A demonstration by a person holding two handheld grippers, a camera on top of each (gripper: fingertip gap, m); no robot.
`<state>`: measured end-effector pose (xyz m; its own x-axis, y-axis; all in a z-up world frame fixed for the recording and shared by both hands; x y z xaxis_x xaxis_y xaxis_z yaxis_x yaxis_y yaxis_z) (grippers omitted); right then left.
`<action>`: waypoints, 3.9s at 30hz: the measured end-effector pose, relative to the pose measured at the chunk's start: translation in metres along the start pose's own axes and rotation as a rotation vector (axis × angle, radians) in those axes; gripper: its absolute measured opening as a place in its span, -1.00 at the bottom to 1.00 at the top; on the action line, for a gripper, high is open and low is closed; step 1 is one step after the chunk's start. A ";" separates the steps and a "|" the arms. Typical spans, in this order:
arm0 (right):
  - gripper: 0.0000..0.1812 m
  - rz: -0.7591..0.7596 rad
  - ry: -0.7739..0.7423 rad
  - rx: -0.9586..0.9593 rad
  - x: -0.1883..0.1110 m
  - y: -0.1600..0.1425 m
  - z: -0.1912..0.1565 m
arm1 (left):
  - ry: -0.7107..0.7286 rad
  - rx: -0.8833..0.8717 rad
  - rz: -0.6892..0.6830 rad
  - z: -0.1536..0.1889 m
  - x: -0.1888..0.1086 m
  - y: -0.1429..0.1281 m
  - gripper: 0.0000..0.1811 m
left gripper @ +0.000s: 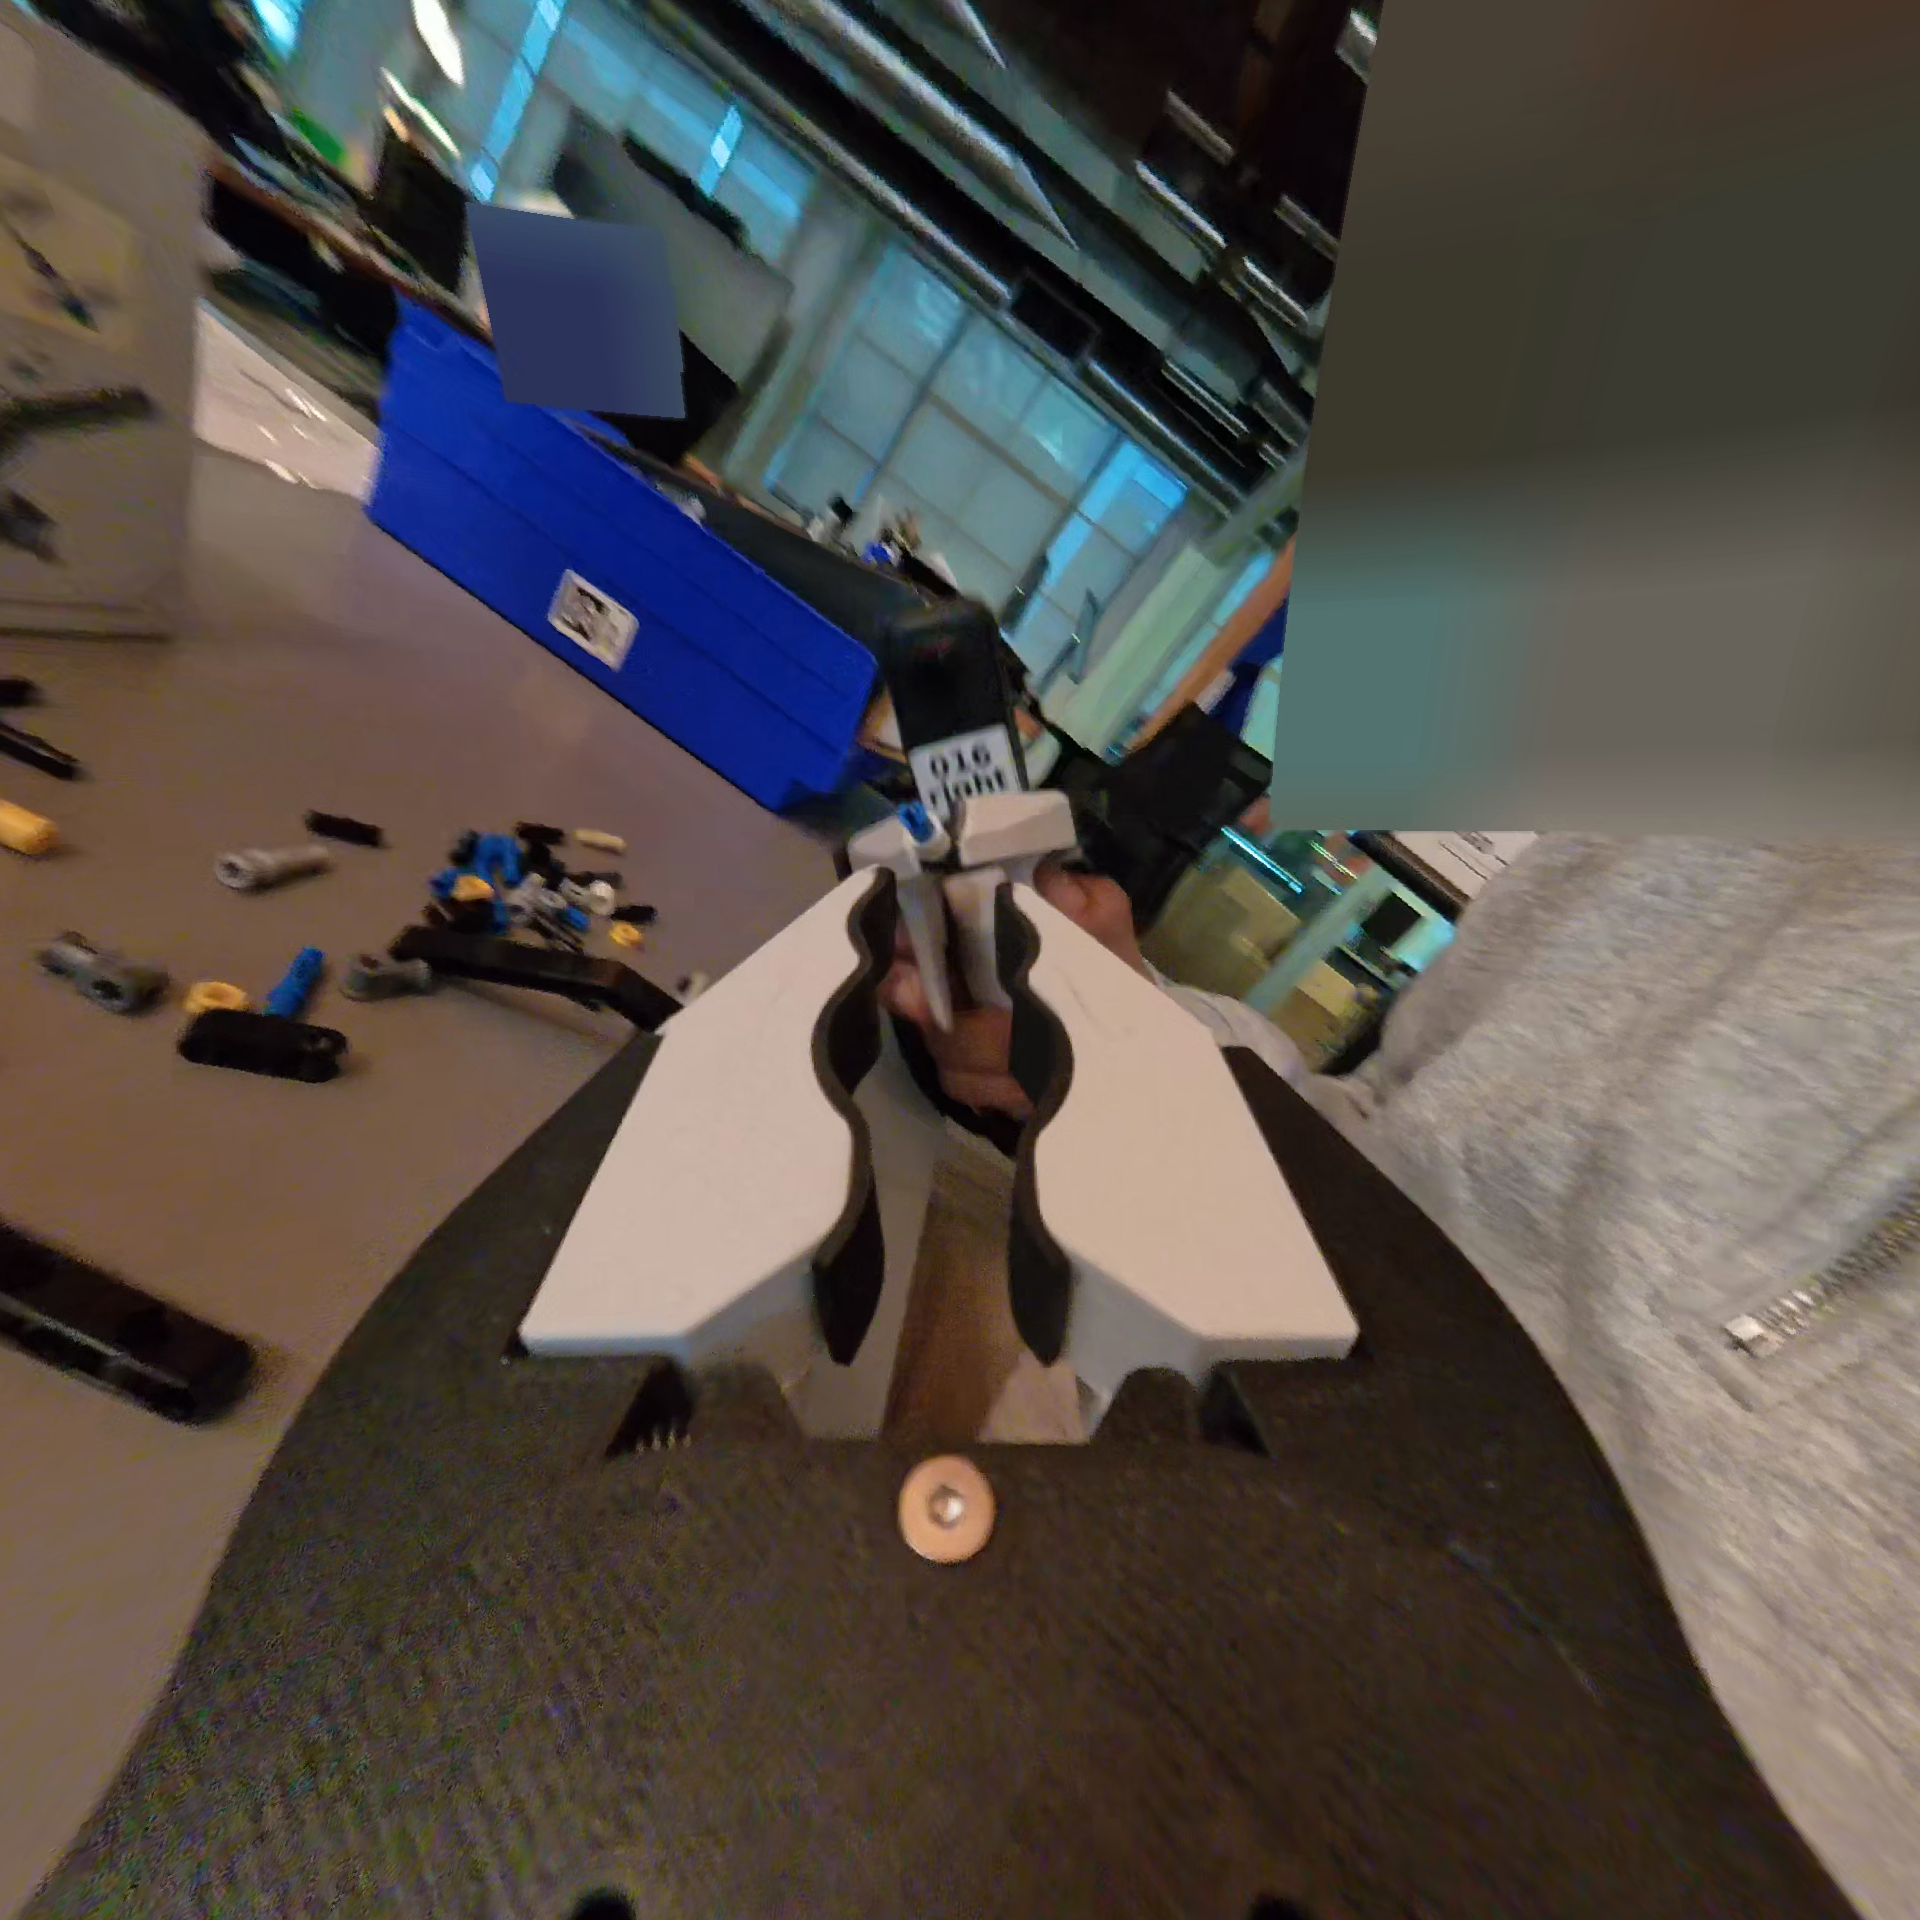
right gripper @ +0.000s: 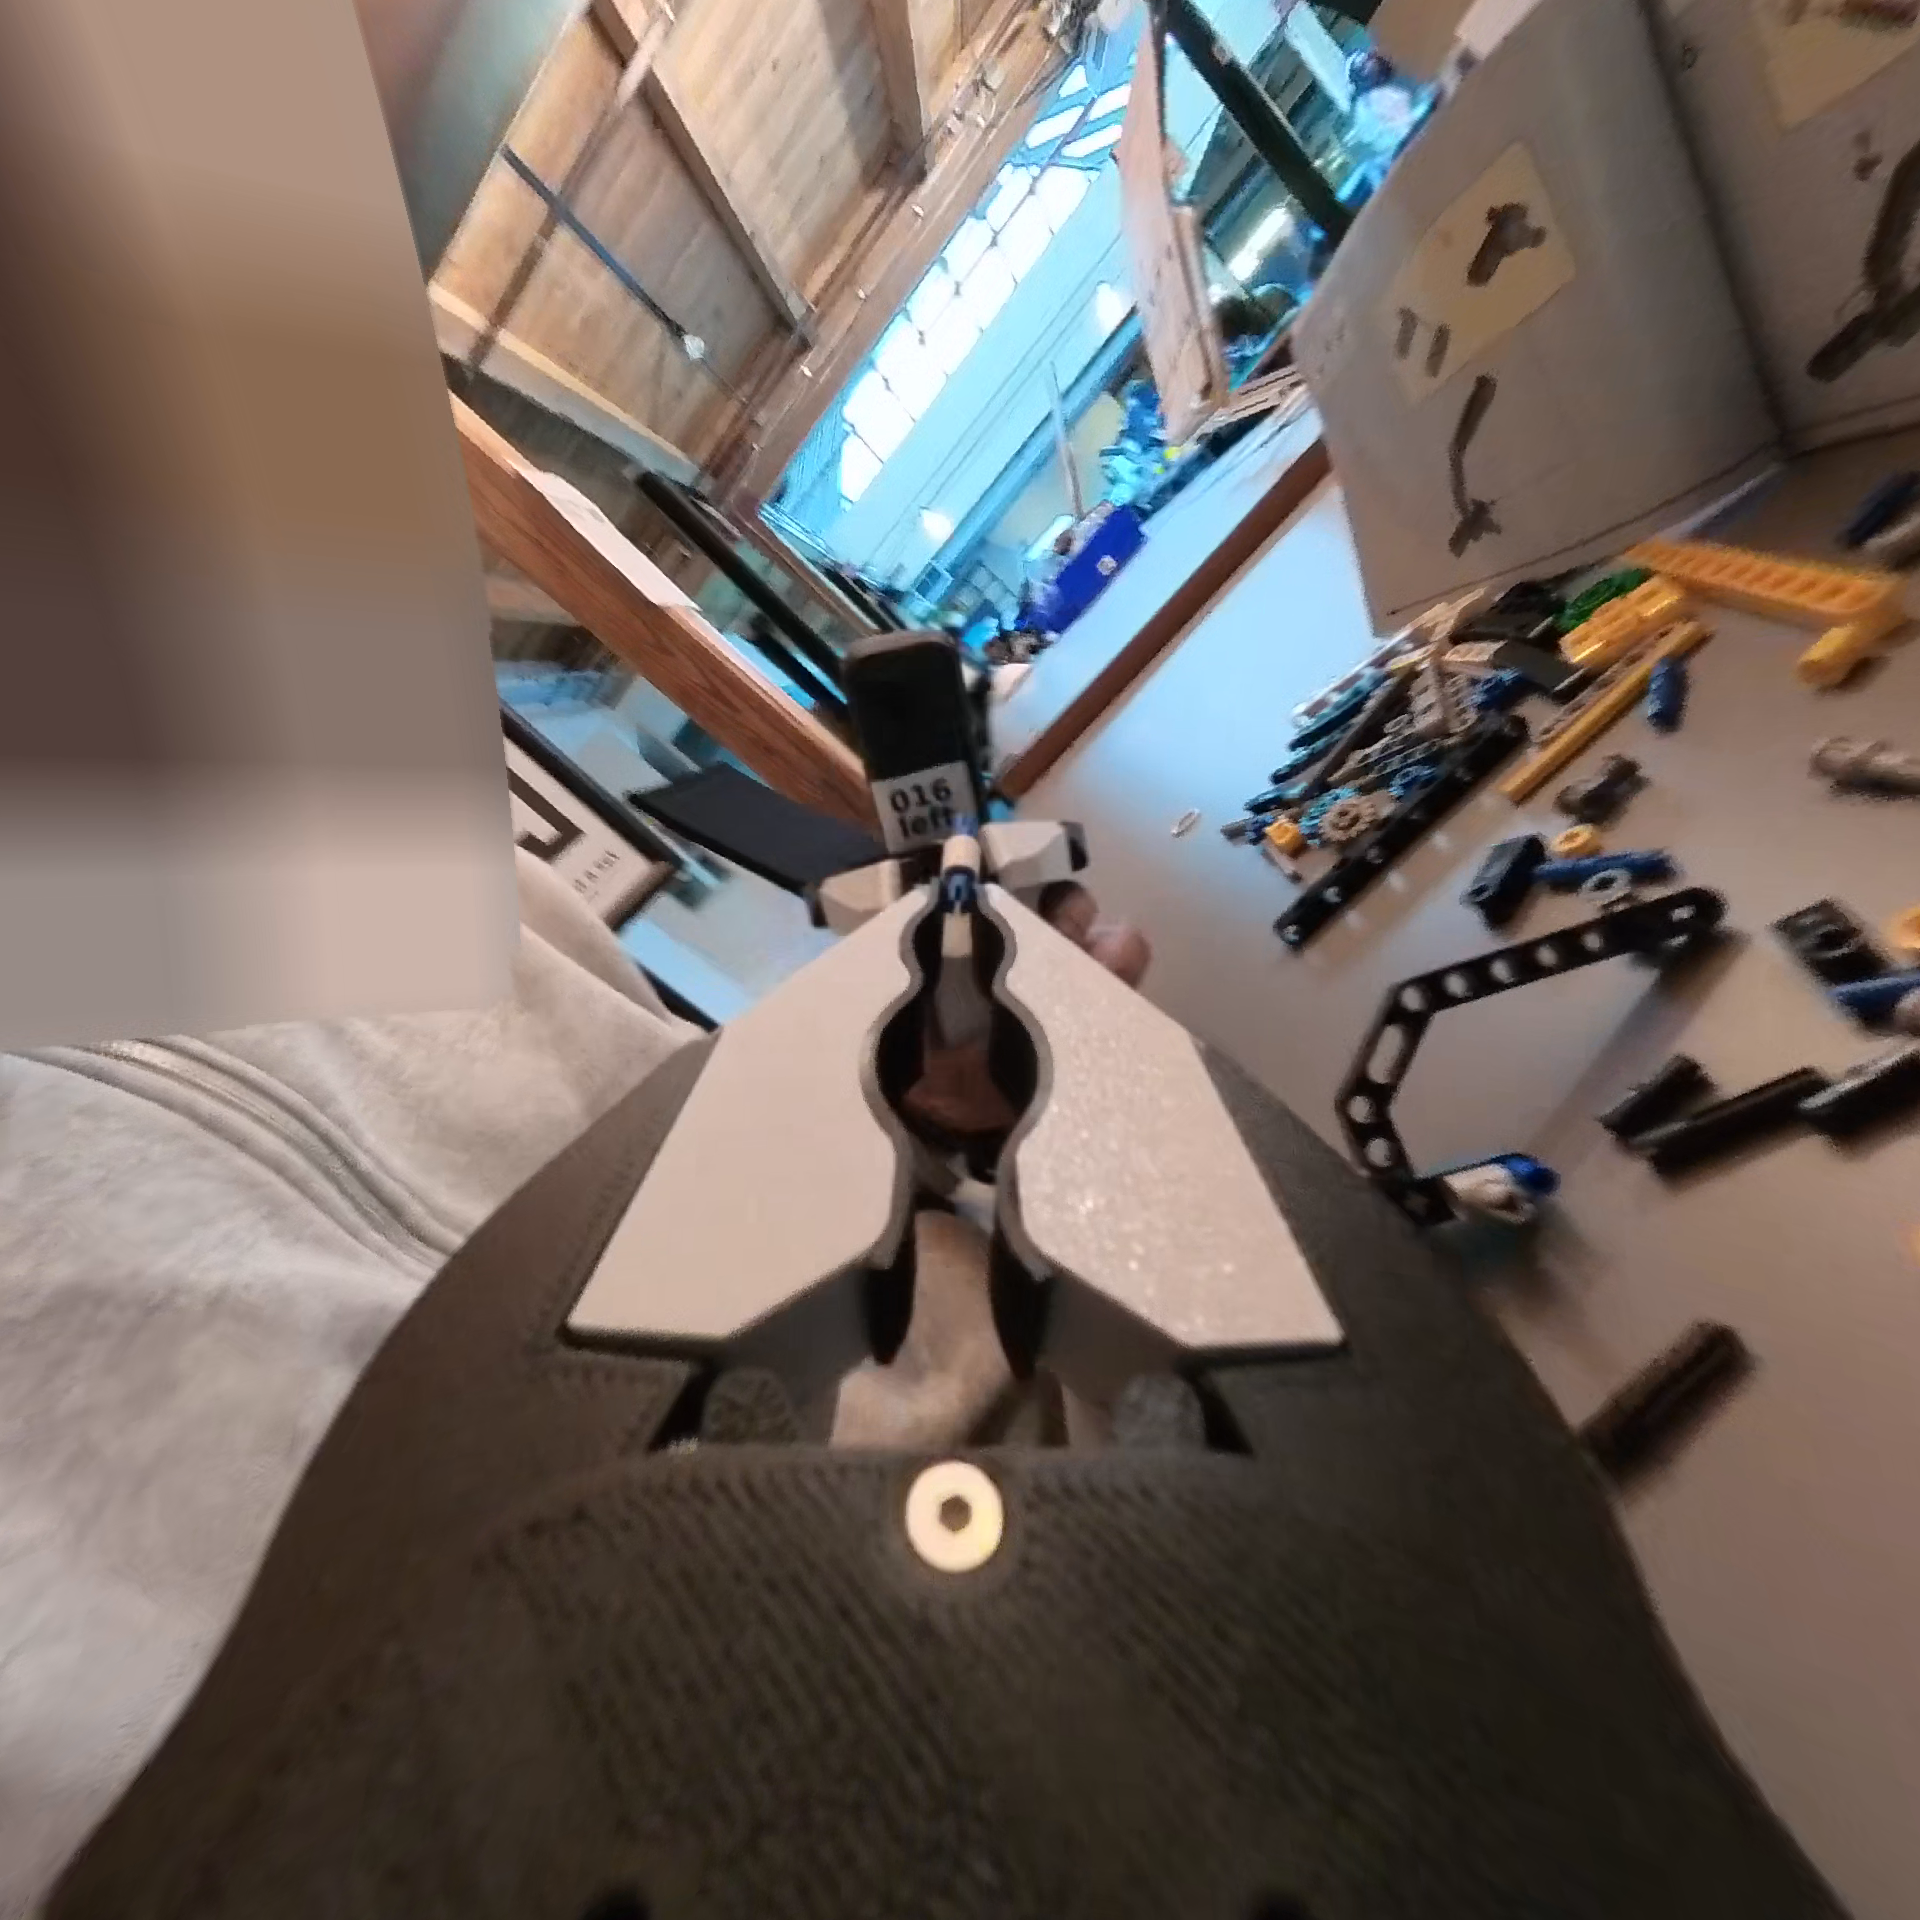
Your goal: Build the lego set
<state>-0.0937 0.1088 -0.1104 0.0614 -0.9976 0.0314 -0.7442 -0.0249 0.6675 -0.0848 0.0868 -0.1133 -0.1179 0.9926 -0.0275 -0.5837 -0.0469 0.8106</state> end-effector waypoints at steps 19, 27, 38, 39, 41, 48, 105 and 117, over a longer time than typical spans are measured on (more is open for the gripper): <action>-0.97 -0.290 -0.303 -0.699 -0.007 -0.024 -0.025 | -0.151 -0.003 -0.187 0.018 0.010 -0.023 -0.78; -0.97 -0.342 -0.302 -0.695 -0.003 -0.031 -0.024 | -0.156 0.018 -0.178 0.020 0.009 -0.022 -0.85; -0.97 -0.355 -0.287 -0.690 -0.003 -0.034 -0.022 | -0.140 0.036 -0.196 0.020 0.011 -0.025 -0.93; -0.97 -0.357 -0.286 -0.691 -0.002 -0.035 -0.022 | -0.139 0.036 -0.196 0.020 0.011 -0.025 -0.93; -0.97 -0.357 -0.285 -0.692 -0.002 -0.035 -0.021 | -0.135 0.036 -0.198 0.019 0.012 -0.025 -0.95; -0.97 -0.349 -0.292 -0.698 -0.002 -0.035 -0.016 | -0.140 0.033 -0.197 0.020 0.012 -0.025 -0.95; -0.97 -0.267 -0.207 -0.526 -0.002 -0.021 -0.007 | -0.073 0.051 -0.104 0.012 0.010 -0.013 -0.95; -0.98 -0.268 -0.220 -0.529 -0.002 -0.022 -0.006 | -0.089 0.022 -0.112 0.011 0.010 -0.013 -0.95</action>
<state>-0.0734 0.1115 -0.1205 0.0206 -0.9524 -0.3041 -0.2892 -0.2969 0.9101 -0.0694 0.0990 -0.1177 0.0195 0.9975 -0.0672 -0.5714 0.0663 0.8180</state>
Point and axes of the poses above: each gripper's, where its closed fingertips meet, x out along the fingers, y out of its top, z = x × y across the jaws, the point moved 1 cm from there along -x, back along the fingers, and after that the axes turned 13 degrees about -z, right-handed, at the moved point
